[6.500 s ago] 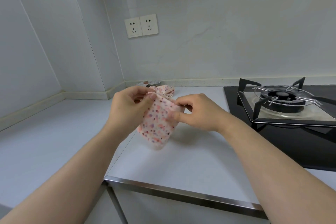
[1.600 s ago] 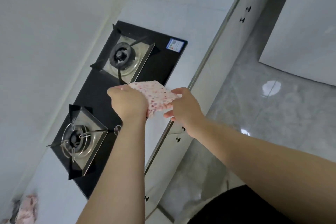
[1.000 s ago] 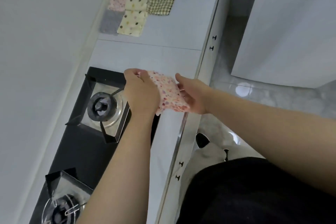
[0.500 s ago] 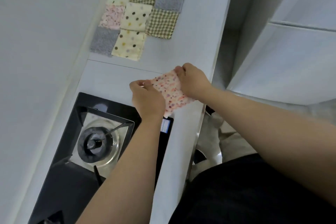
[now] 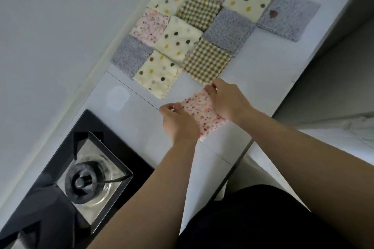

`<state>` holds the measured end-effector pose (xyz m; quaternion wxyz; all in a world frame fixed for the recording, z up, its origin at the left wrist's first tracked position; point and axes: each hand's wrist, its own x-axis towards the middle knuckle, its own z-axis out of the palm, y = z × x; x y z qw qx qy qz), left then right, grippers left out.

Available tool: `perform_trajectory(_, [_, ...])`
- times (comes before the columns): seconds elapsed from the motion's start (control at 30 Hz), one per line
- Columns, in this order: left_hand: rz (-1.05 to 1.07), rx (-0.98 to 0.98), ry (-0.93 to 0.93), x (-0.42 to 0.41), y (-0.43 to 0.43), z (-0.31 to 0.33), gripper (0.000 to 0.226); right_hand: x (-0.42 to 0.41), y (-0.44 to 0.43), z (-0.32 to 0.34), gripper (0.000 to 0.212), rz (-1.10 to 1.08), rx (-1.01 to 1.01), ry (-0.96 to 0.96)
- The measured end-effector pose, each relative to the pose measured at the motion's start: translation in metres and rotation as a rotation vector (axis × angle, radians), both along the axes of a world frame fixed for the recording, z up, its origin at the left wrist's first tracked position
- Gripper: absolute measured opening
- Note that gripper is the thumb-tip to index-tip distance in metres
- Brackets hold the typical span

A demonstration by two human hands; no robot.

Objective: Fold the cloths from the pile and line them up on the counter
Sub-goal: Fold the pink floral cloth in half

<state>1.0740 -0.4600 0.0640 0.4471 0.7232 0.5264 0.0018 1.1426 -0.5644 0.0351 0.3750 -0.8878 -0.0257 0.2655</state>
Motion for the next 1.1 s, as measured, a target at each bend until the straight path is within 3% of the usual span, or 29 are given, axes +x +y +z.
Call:
perform_trajectory(0.2, [-0.023, -0.146, -0.032, 0.062, -0.041, -0.003, 0.013, 0.079, -0.054, 0.010, 0.040, 0.190, -0.249, -0.224])
perform_trajectory(0.33, [-0.130, -0.237, -0.142, 0.105, -0.069, -0.007, 0.011, 0.121, -0.091, 0.018, 0.042, 0.088, -0.349, -0.400])
perform_trajectory(0.4, [-0.334, -0.194, -0.111, 0.120, -0.079, -0.009, 0.019, 0.136, -0.105, 0.019, 0.042, -0.048, -0.402, -0.461])
perform_trajectory(0.5, [-0.718, 0.047, 0.074, 0.128, -0.085, -0.011, 0.039, 0.145, -0.114, 0.014, 0.039, -0.178, -0.494, -0.507])
perform_trajectory(0.6, [-0.851, 0.087, 0.153, 0.128, -0.087, -0.017, 0.037, 0.137, -0.111, 0.001, 0.027, -0.124, -0.489, -0.449])
perform_trajectory(0.77, [-0.868, -0.050, 0.135, 0.123, -0.088, -0.026, 0.039, 0.114, -0.100, -0.020, 0.032, -0.085, -0.477, -0.302])
perform_trajectory(1.1, [-0.745, -0.179, 0.118, 0.104, -0.066, -0.017, 0.043, 0.099, -0.077, -0.026, 0.031, 0.016, -0.475, -0.335])
